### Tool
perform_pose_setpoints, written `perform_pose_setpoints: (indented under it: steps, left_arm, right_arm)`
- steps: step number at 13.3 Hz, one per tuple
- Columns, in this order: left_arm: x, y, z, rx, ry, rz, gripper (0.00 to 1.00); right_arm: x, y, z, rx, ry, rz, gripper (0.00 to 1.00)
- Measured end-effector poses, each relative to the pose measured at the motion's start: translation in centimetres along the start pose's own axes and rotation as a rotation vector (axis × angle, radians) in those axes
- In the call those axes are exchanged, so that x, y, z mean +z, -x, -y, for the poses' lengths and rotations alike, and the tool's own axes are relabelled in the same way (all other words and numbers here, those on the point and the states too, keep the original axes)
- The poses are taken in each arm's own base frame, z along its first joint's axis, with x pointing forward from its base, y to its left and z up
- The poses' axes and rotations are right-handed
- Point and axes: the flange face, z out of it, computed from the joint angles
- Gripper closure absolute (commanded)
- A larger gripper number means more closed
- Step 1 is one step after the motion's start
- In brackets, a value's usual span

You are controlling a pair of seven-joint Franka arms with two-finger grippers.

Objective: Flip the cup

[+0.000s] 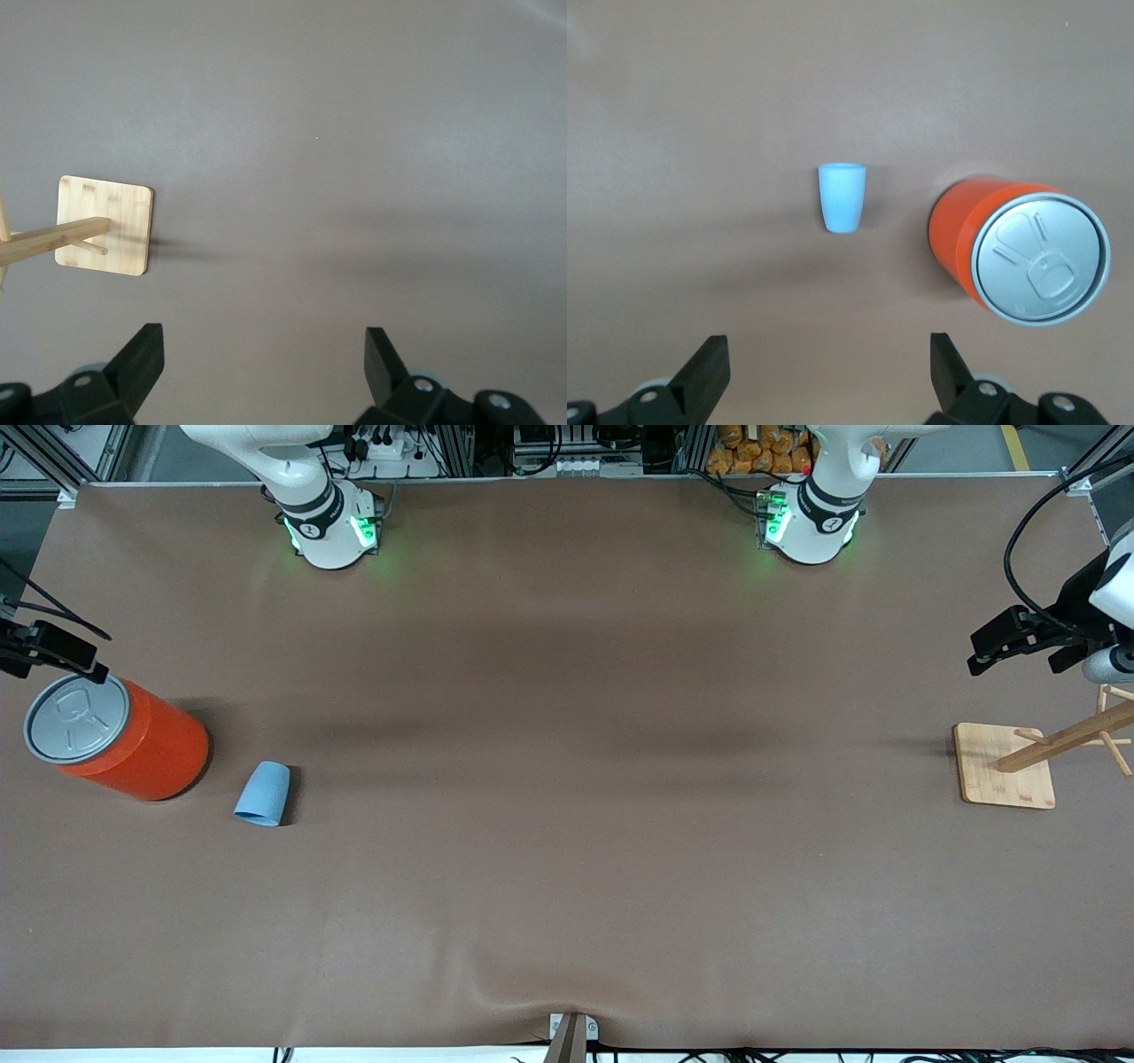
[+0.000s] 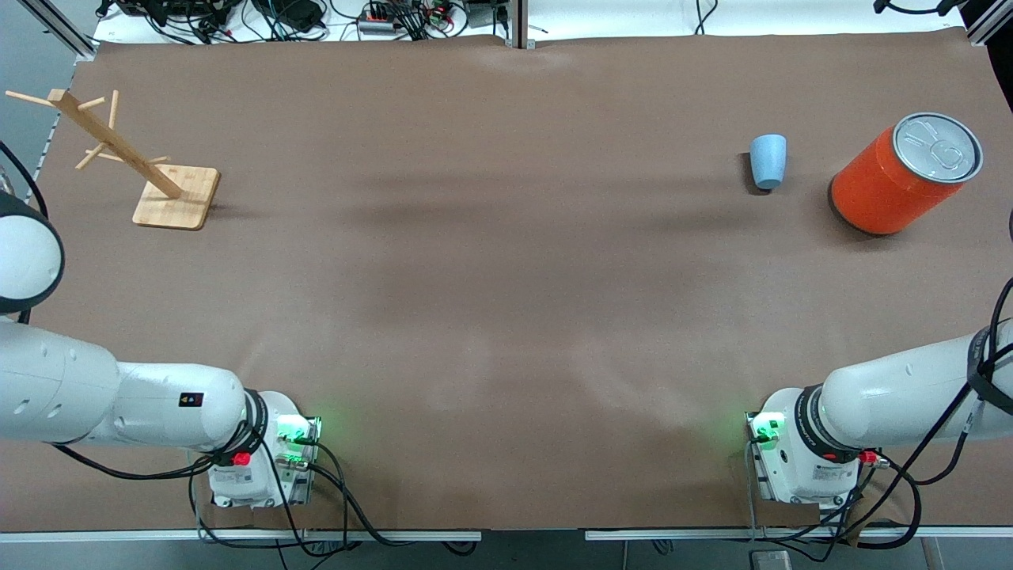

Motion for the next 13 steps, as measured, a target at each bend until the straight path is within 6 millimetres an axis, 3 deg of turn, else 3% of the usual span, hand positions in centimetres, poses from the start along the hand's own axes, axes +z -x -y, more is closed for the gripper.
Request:
perform_pose_setpoints:
  steps: [5,13]
  left_arm:
    - [0.0,0.0,0.0,0.0,0.004,0.002,0.0]
    - [0.6,-0.2,0.4,-0.01,0.009,0.017,0.0]
  right_arm:
    - [-1.1,0.4,-0.8,0.014,-0.001,0.011,0.0]
    - [0.0,0.1,-0.5,0.01,0.001,0.042,0.0]
